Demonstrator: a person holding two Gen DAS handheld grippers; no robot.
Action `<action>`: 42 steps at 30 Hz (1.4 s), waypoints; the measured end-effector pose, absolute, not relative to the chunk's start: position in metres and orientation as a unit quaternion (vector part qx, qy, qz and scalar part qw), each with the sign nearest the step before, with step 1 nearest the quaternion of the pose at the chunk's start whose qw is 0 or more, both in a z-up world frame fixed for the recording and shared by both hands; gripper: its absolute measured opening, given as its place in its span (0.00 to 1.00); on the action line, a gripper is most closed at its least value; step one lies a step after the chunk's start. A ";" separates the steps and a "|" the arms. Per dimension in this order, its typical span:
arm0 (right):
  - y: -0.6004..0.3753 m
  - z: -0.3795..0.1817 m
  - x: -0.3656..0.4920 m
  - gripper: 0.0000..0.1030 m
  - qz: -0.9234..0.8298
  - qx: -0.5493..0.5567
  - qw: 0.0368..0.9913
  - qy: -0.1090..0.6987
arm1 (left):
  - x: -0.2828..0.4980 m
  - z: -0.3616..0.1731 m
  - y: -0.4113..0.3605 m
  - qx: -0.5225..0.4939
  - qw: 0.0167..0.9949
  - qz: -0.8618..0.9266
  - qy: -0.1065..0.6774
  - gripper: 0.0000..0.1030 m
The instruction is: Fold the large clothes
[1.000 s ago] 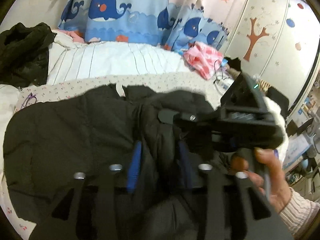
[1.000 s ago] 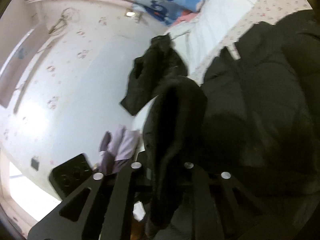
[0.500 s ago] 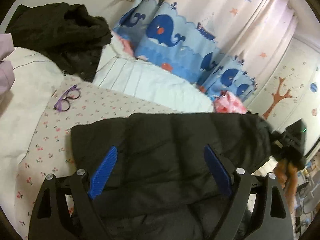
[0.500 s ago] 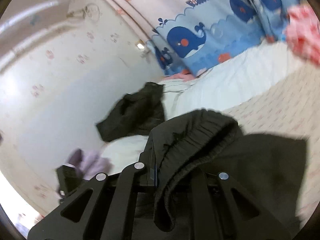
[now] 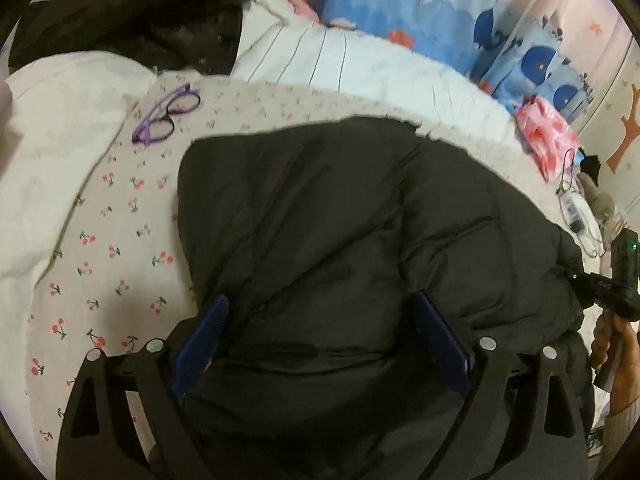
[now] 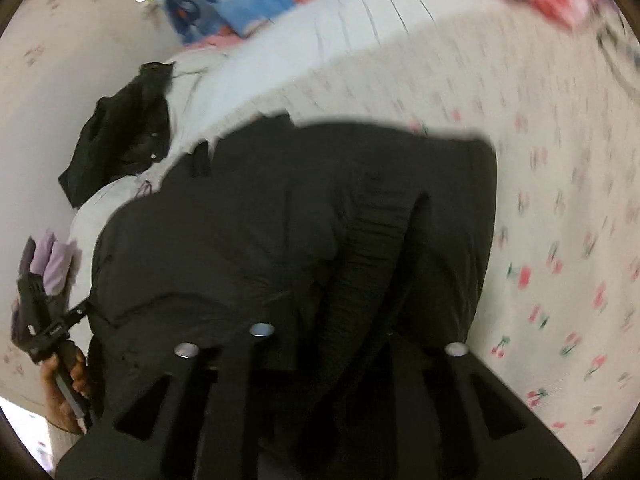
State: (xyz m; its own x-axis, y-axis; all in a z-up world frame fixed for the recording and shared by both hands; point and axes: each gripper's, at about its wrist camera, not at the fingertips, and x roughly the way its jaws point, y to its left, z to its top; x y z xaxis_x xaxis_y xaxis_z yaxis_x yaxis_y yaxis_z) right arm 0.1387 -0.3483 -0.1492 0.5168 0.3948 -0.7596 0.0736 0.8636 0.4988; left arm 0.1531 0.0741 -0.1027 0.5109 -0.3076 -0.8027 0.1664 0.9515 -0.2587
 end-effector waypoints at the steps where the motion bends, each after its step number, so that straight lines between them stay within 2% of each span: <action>1: -0.352 -0.150 0.136 0.28 0.094 0.249 0.837 0.478 | 0.153 -0.103 0.076 -0.075 0.866 -0.135 0.476 0.87; 3: -0.360 -0.144 0.129 0.43 0.082 0.248 0.842 0.472 | 0.153 -0.099 0.078 -0.077 0.868 -0.132 0.472 0.87; 5: -0.367 -0.138 0.121 0.52 0.063 0.239 0.846 0.473 | 0.151 -0.095 0.080 -0.074 0.871 -0.129 0.469 0.87; 8: -0.366 -0.122 0.110 0.55 0.019 0.192 0.859 0.475 | 0.148 -0.087 0.083 -0.079 0.874 -0.129 0.462 0.87; 10: -0.357 -0.097 0.102 0.60 -0.052 0.129 0.885 0.445 | 0.147 -0.080 0.083 -0.081 0.880 -0.128 0.450 0.87; 11: -0.352 -0.090 0.100 0.66 -0.066 0.117 0.892 0.432 | 0.145 -0.075 0.084 -0.080 0.884 -0.128 0.442 0.87; 15: -0.336 -0.052 0.090 0.72 -0.055 0.136 0.927 0.346 | 0.144 -0.064 0.089 -0.085 0.894 -0.124 0.423 0.91; 17: -0.316 -0.048 0.098 0.79 -0.012 0.136 0.930 0.342 | 0.147 -0.066 0.092 -0.093 0.895 -0.119 0.421 0.92; 20: -0.292 -0.071 0.123 0.80 0.025 0.130 0.914 0.384 | 0.152 -0.074 0.091 -0.092 0.889 -0.116 0.433 0.92; 23: -0.291 -0.119 0.146 0.80 -0.026 0.109 0.890 0.442 | 0.156 -0.082 0.088 -0.080 0.887 -0.112 0.441 0.92; 26: -0.318 -0.164 0.150 0.81 -0.034 0.163 0.870 0.464 | 0.164 -0.100 0.086 -0.063 0.876 -0.105 0.466 0.93; 31: -0.323 -0.158 0.142 0.81 -0.049 0.148 0.870 0.469 | 0.173 -0.121 0.086 -0.076 0.854 -0.114 0.502 0.93; 35: -0.318 -0.133 0.134 0.81 -0.066 0.105 0.899 0.419 | 0.163 -0.098 0.084 -0.079 0.875 -0.115 0.464 0.93; 37: -0.316 -0.139 0.138 0.81 -0.075 0.092 0.894 0.433 | 0.161 -0.089 0.080 -0.073 0.885 -0.120 0.444 0.93; 38: -0.318 -0.150 0.144 0.84 -0.076 0.088 0.886 0.450 | 0.161 -0.088 0.078 -0.065 0.886 -0.118 0.443 0.93; 42: -0.322 -0.167 0.155 0.86 -0.086 0.079 0.873 0.473 | 0.173 -0.118 0.071 -0.048 0.864 -0.114 0.489 0.93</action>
State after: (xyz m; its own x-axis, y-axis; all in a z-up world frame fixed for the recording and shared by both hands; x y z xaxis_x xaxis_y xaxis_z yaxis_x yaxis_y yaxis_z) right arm 0.1546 -0.3222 -0.1668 0.5383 -0.0748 -0.8394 0.2246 0.9728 0.0573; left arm 0.1733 0.0713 -0.1182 0.4965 -0.2442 -0.8329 0.1512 0.9693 -0.1941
